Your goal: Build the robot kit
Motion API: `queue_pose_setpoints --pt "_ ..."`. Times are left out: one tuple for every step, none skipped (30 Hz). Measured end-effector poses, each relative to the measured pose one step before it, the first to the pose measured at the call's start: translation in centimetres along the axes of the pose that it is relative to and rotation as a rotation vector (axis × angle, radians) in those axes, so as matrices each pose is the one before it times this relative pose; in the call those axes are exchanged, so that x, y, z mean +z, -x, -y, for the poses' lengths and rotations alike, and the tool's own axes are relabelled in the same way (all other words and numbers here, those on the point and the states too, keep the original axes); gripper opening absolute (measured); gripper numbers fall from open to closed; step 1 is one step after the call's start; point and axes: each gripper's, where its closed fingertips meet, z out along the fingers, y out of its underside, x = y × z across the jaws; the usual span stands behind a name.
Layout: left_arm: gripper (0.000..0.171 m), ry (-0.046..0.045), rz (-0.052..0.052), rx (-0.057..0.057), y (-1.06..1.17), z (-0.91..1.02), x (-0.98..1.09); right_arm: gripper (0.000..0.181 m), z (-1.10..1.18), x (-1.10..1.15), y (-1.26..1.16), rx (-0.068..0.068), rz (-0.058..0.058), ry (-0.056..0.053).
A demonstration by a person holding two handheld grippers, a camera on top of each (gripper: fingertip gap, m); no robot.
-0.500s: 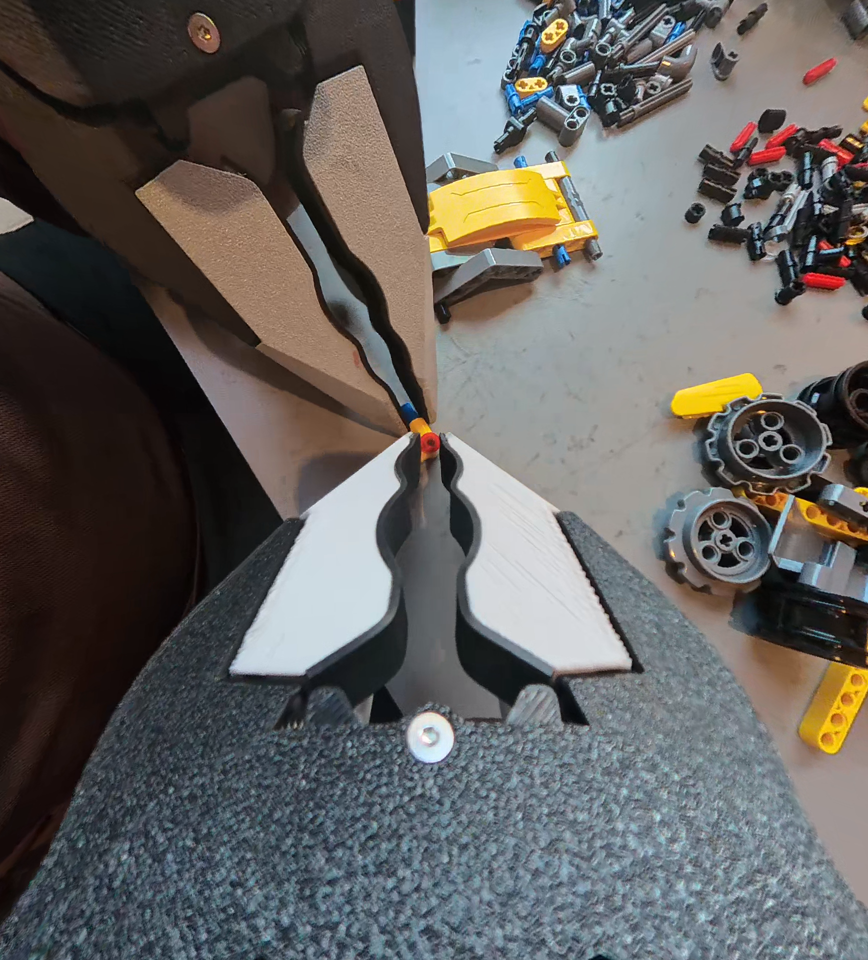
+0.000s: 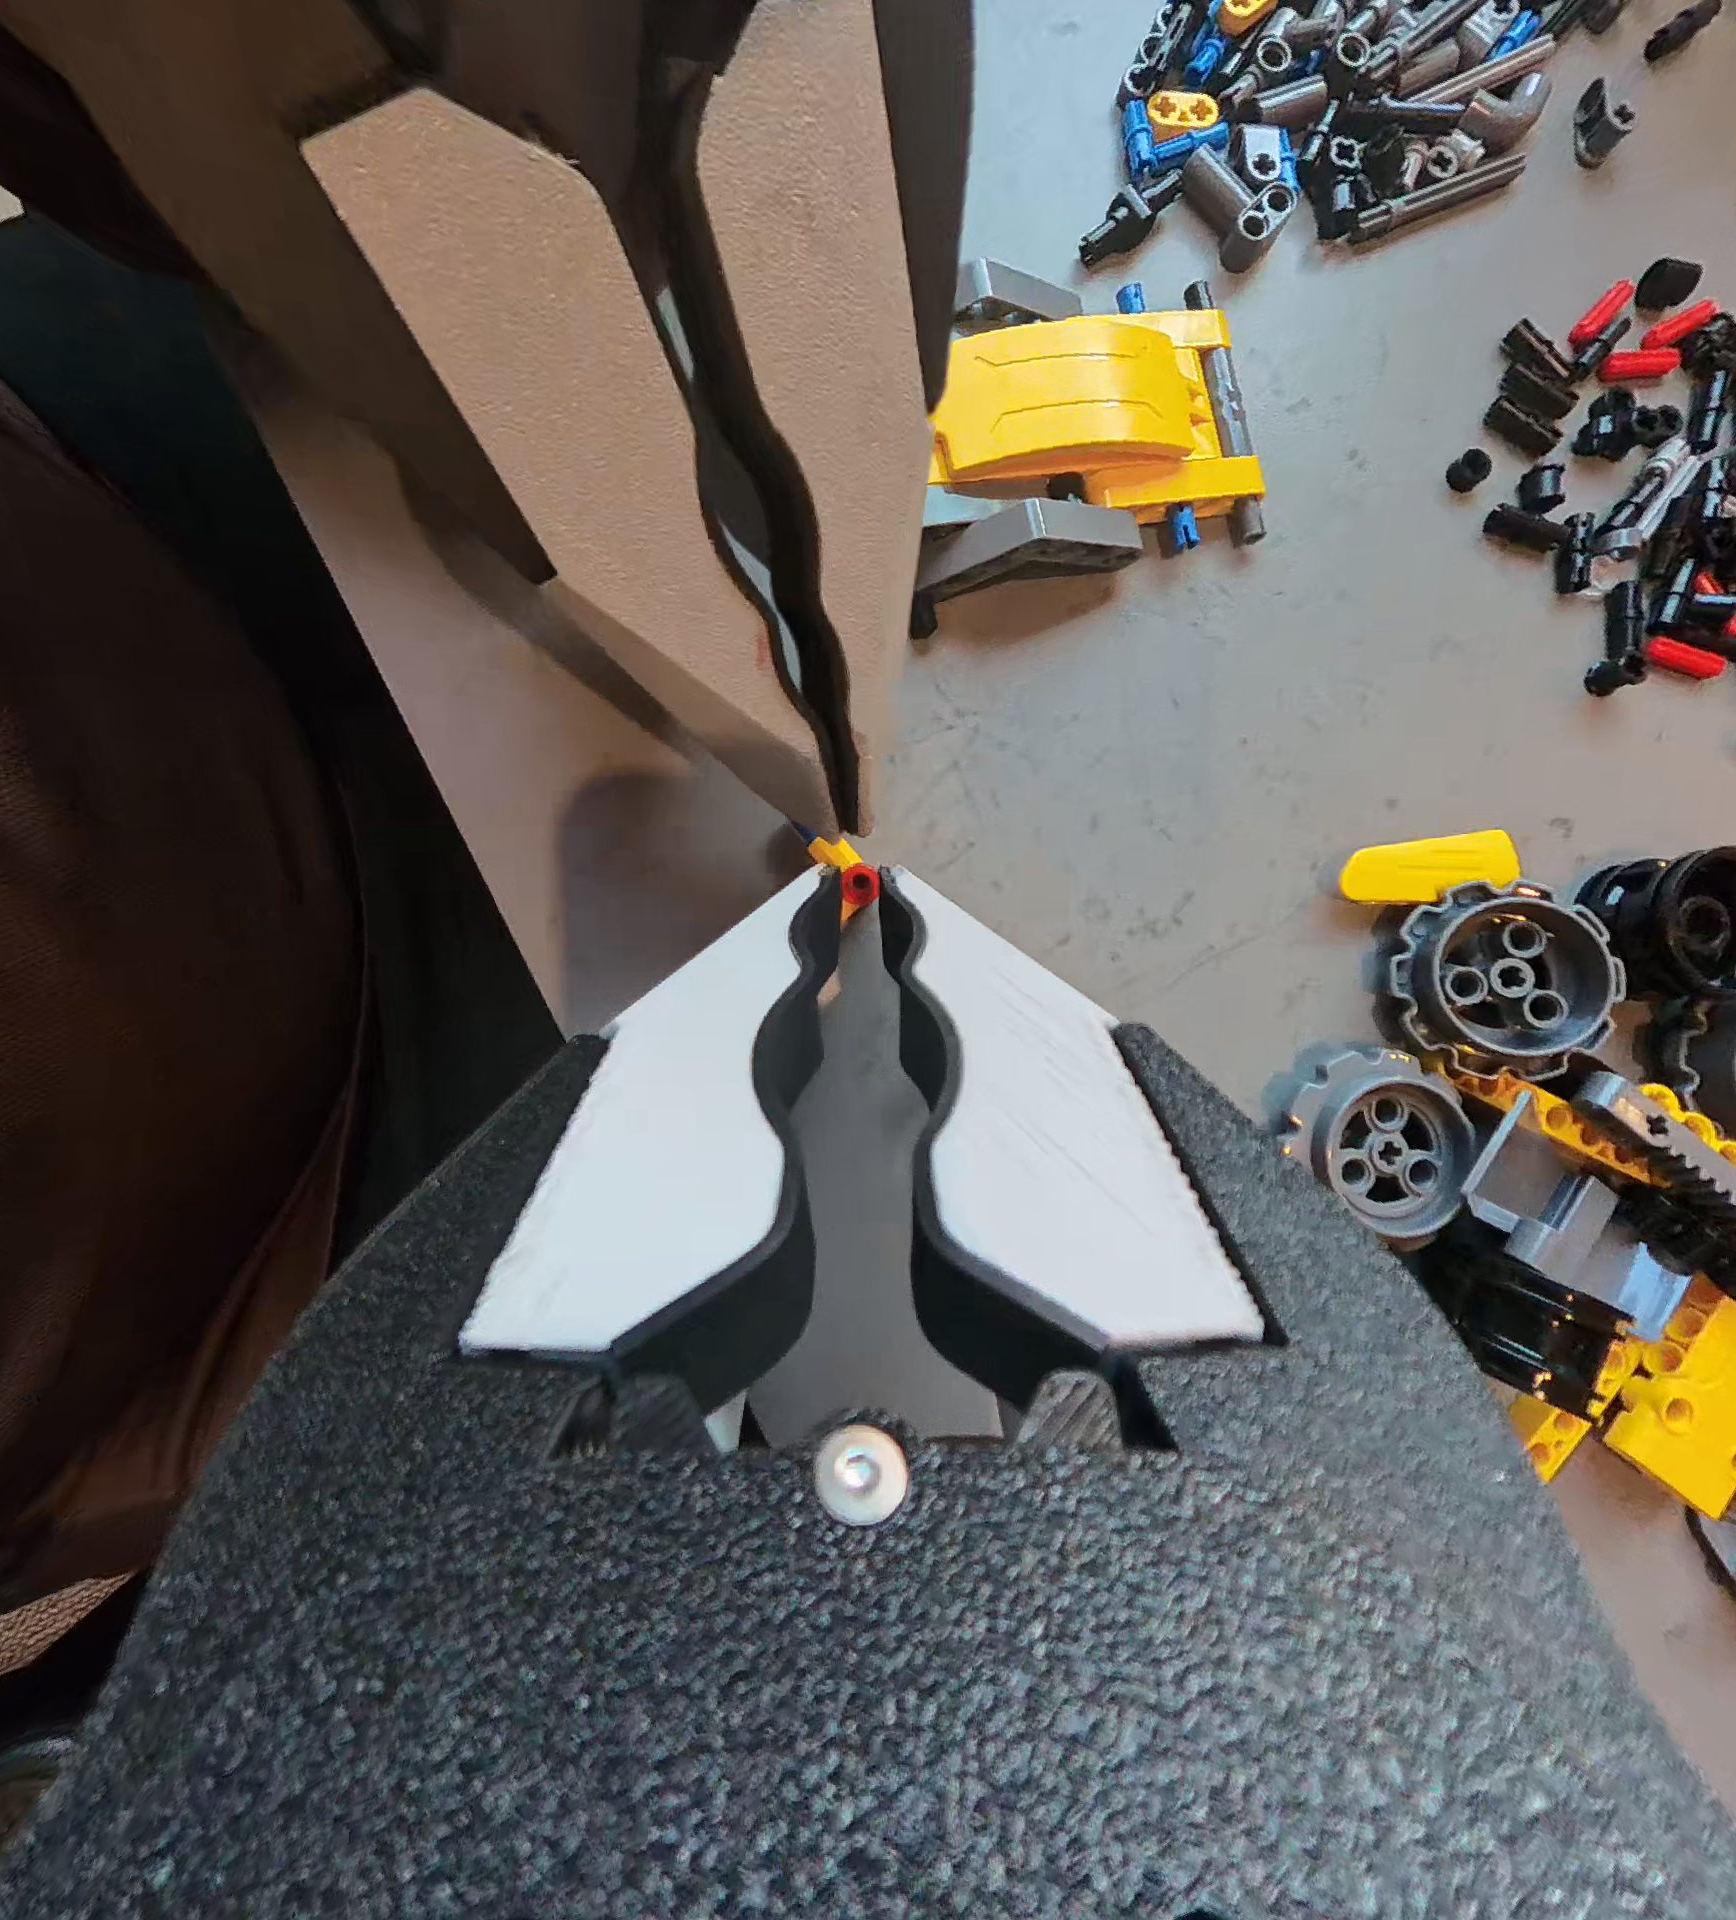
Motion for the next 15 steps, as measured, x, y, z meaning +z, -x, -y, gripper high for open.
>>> queue_pose_setpoints --pt "0.000 0.00692 -0.0099 -0.0180 0.068 -0.078 0.069 0.006 0.022 0.024 0.015 -0.0031 0.0010 -0.0010" --pt "0.000 0.01067 -0.0090 -0.0185 0.067 -0.112 0.119 0.006 0.032 0.021 0.010 -0.0022 0.0008 -0.0007" --pt "0.000 0.00806 -0.0101 -0.0188 0.042 -0.062 0.112 0.007 0.031 0.032 0.012 -0.0014 0.0012 -0.0010" --pt "0.000 -0.00118 -0.0159 -0.0166 -0.081 0.082 0.071 0.007 0.025 0.019 0.005 -0.0013 0.0013 0.0000" --pt "0.000 -0.00499 -0.0149 -0.0166 -0.103 0.121 0.037 0.007 0.000 0.005 -0.017 -0.0026 -0.0002 0.0017" --pt "0.000 -0.00071 -0.0057 -0.0127 0.052 0.031 0.016 0.007 -0.002 0.007 -0.057 -0.0033 -0.0021 0.0025" --pt "0.000 -0.00156 -0.0074 -0.0140 0.031 0.023 0.003 0.007 -0.001 0.007 -0.032 -0.0020 -0.0002 0.0019" --pt "0.000 -0.00549 -0.0068 -0.0153 0.047 0.072 -0.036 0.007 0.024 0.011 -0.014 -0.0028 0.0007 0.0016" --pt "0.000 -0.00620 -0.0037 -0.0174 0.089 0.065 -0.063 0.007 0.025 0.022 0.009 -0.0036 0.0012 0.0016" --pt "0.000 -0.00438 -0.0078 -0.0183 0.031 0.043 -0.034 0.007 0.032 0.019 0.009 -0.0042 0.0020 0.0027" --pt "0.000 -0.00398 -0.0167 -0.0173 -0.121 0.052 0.001 0.007 0.015 0.022 0.003 -0.0057 0.0015 0.0041" --pt "0.000 -0.00193 -0.0109 -0.0168 -0.052 0.029 0.013 0.007 0.005 0.003 0.003 -0.0046 0.0011 0.0047" --pt "0.000 -0.00070 -0.0062 -0.0103 0.016 0.007 0.001 0.007 -0.004 -0.003 -0.029 -0.0029 0.0004 0.0037" --pt "0.000 -0.00073 -0.0052 -0.0099 0.026 0.018 0.016 0.007 -0.005 0.002 -0.028 -0.0027 -0.0009 0.0021" --pt "0.000 -0.00048 -0.0047 -0.0091 0.018 0.013 0.005 0.007 0.002 0.004 -0.012 -0.0018 -0.0001 0.0010"
